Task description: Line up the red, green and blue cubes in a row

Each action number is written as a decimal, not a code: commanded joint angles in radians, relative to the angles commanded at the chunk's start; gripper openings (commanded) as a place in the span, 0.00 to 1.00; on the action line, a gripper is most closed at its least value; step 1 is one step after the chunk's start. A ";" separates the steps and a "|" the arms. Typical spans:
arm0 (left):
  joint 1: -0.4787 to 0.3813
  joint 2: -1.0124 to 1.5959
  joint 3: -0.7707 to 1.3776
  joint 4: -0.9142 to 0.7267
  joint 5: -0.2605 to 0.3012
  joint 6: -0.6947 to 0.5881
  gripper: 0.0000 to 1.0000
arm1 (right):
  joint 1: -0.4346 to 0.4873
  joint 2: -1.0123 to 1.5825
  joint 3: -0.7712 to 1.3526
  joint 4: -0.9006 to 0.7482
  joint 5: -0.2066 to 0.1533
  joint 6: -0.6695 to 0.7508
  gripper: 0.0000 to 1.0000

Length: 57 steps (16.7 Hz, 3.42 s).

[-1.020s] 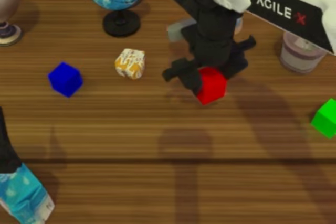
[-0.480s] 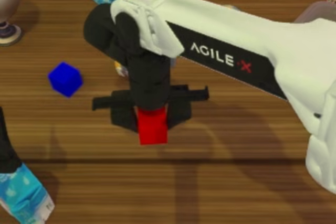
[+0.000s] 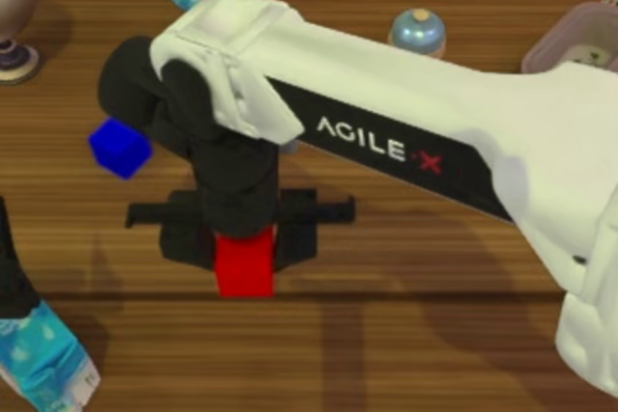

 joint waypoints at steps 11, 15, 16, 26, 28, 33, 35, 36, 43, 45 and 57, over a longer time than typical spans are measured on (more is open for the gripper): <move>0.000 0.000 0.000 0.000 0.000 0.000 1.00 | 0.002 0.024 -0.236 0.260 0.000 0.003 0.00; 0.000 0.000 0.000 0.000 0.000 0.000 1.00 | 0.002 0.024 -0.236 0.260 0.000 0.003 0.08; 0.000 0.000 0.000 0.000 0.000 0.000 1.00 | 0.002 0.024 -0.236 0.260 0.000 0.003 0.15; 0.000 0.000 0.000 0.000 0.000 0.000 1.00 | 0.002 0.024 -0.236 0.260 0.000 0.003 0.90; 0.000 0.000 0.000 0.000 0.000 0.000 1.00 | 0.002 0.024 -0.236 0.260 0.000 0.003 1.00; 0.000 0.000 0.000 0.000 0.000 0.000 1.00 | 0.002 0.024 -0.236 0.260 0.000 0.003 1.00; 0.000 0.000 0.000 0.000 0.000 0.000 1.00 | 0.002 0.024 -0.236 0.260 0.000 0.003 1.00; 0.000 0.000 0.000 0.000 0.000 0.000 1.00 | 0.000 0.023 -0.236 0.259 0.000 0.003 1.00; 0.000 0.000 0.000 0.000 0.000 0.000 1.00 | 0.009 0.005 -0.063 0.060 0.000 0.006 1.00; 0.000 0.000 0.000 0.000 0.000 0.000 1.00 | 0.012 -0.003 -0.017 0.012 0.000 0.005 1.00; 0.000 0.000 0.000 0.000 0.000 0.000 1.00 | -0.154 -0.071 -0.125 0.055 -0.003 -0.273 1.00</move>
